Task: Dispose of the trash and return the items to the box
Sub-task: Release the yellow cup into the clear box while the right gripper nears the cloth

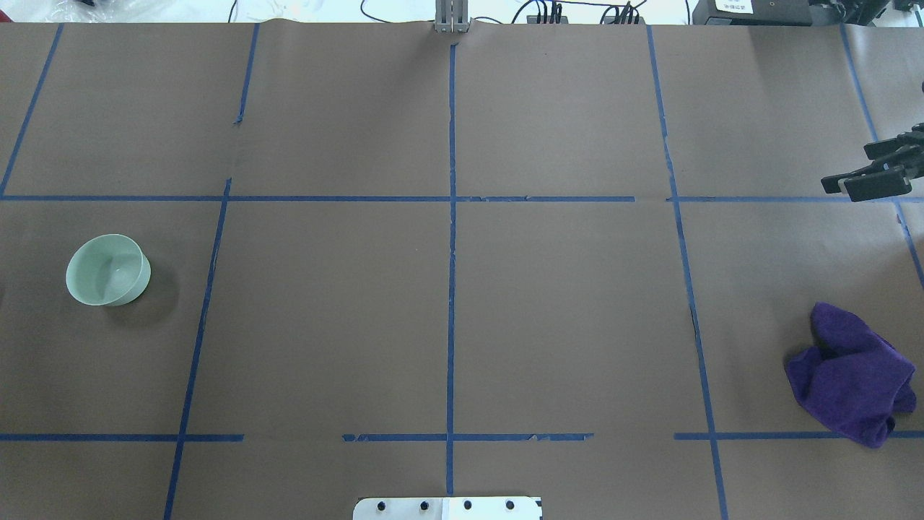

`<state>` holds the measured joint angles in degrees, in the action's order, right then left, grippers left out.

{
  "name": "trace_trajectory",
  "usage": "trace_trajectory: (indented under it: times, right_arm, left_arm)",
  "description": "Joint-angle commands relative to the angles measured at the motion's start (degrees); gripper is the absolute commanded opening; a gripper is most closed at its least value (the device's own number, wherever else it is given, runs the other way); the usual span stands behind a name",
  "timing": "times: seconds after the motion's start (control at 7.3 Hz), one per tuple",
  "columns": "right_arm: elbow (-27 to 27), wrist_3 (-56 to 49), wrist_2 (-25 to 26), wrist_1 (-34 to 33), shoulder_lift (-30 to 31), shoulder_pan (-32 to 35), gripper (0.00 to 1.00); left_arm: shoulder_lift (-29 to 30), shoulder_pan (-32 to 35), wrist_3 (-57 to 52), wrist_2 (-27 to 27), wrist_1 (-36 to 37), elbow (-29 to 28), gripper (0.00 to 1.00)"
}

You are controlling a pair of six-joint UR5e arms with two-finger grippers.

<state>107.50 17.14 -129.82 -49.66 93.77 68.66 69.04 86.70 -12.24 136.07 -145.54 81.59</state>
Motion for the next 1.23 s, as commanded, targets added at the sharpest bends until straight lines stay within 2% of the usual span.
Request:
trace_trajectory:
  times: [0.0,0.27,0.41,0.55,0.69,0.82,0.96,1.1]
  right_arm:
    - [-0.1,0.09,0.01,0.0,0.09,-0.55,1.0]
    - [-0.18,0.09,0.01,0.0,0.53,-0.55,1.0]
    - [-0.01,0.26,-0.17,0.09,1.06,-0.55,1.0]
    - [0.34,3.92,-0.61,0.52,1.15,-1.24,1.0]
    - [1.74,8.22,0.0,0.53,2.02,-3.69,0.99]
    - [4.1,9.3,0.61,0.53,5.42,-4.93,0.98]
    - [8.3,9.66,0.8,0.53,12.59,-5.99,0.98]
    - [9.04,9.67,3.06,1.14,17.54,-8.35,0.98]
  left_arm:
    - [-0.05,-0.75,-1.47,0.24,-0.44,0.06,0.54]
    - [0.13,-0.75,-1.21,0.24,-0.54,0.41,0.54]
    - [0.82,-0.75,0.97,0.16,-0.19,2.67,0.68]
    - [2.74,-0.75,2.21,-0.02,1.56,5.31,1.0]
    - [7.03,-0.66,2.13,-0.11,6.36,5.77,1.0]
    - [10.72,-0.66,2.04,-0.02,10.24,6.29,1.0]
    - [14.24,-0.57,1.96,-0.02,13.93,6.91,1.0]
    - [15.76,-0.57,1.87,-0.02,16.05,7.96,1.0]
